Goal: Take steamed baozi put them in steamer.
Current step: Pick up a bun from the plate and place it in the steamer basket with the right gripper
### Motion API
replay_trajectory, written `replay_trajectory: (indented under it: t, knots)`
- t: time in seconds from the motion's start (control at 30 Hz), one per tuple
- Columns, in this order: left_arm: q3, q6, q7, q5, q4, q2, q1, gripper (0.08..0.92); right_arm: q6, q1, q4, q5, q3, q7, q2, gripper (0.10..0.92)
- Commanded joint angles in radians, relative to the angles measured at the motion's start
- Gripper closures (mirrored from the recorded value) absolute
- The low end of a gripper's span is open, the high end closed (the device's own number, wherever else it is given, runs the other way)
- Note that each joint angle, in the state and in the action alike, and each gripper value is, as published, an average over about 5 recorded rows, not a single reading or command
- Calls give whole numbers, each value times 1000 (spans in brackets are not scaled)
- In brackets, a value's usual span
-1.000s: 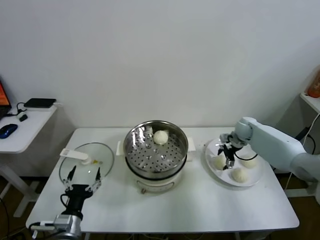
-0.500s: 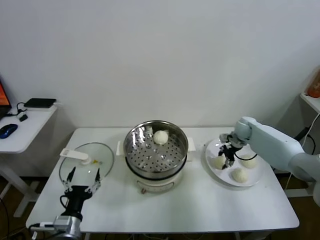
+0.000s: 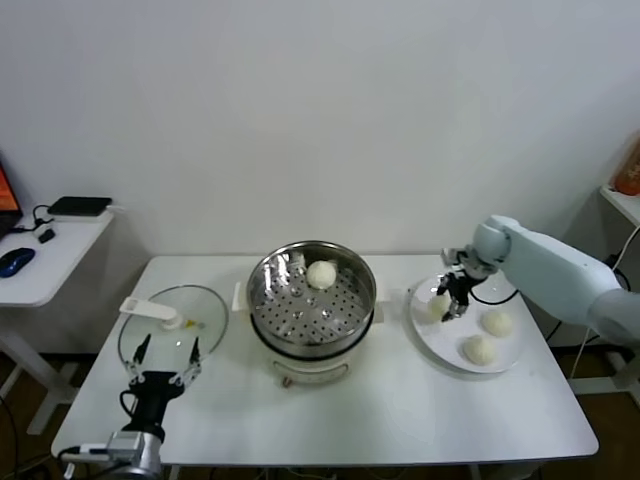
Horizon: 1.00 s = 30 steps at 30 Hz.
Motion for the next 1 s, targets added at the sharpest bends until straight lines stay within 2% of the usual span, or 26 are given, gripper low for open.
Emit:
replay_trajectory:
  t: [0.03,0.27,0.5,1.0]
  knots:
    - [4,1,0,0,3,-4,-2,177,-61,241,94,298,-181,8,1,364]
    - [12,1,0,4,-1,-7,-3,177,-114,345,172,514,-219,53,58,363]
    - [11,5,1,6,-20,-4,0,177,-133,385,181,626,-218,85,174,364]
    - [3,3,1,5,-43,-2,11,177,-157,319,148,659,-205,122,411,364]
